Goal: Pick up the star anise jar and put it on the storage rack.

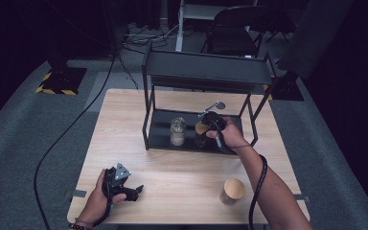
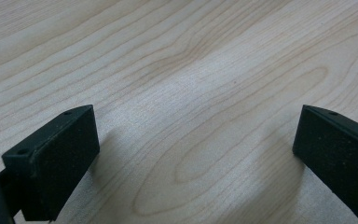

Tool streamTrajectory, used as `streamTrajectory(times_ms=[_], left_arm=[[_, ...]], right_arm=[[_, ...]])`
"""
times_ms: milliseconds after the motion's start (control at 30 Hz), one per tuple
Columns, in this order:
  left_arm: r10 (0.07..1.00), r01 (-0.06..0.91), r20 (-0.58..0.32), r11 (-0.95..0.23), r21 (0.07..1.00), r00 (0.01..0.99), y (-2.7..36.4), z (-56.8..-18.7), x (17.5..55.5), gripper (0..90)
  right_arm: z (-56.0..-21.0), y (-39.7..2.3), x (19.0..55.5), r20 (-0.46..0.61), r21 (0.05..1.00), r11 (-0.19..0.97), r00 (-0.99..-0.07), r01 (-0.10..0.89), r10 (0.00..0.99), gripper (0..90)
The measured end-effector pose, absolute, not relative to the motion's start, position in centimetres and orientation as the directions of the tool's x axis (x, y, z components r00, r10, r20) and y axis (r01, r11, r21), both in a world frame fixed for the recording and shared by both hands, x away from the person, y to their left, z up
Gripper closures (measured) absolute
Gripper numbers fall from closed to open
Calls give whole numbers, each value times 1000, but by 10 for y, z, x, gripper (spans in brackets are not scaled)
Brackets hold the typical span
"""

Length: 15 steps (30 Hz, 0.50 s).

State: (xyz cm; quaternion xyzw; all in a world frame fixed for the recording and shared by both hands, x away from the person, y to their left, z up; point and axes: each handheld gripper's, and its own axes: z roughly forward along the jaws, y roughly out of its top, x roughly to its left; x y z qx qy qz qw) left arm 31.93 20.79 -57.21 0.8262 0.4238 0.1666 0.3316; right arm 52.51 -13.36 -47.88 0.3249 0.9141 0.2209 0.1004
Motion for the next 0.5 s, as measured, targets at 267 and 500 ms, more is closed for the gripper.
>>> streamTrajectory(times_ms=[267, 500], left_arm=[[811, 590, -6, -420, 689, 585, 208, -572, 319, 0], [811, 590, -6, -421, 689, 585, 208, -572, 319, 0]], right_arm=[[-484, -136, 527, -23, 471, 681, -763, 561, 645, 248], [-485, -139, 528, -4, 475, 666, -755, 575, 655, 247]])
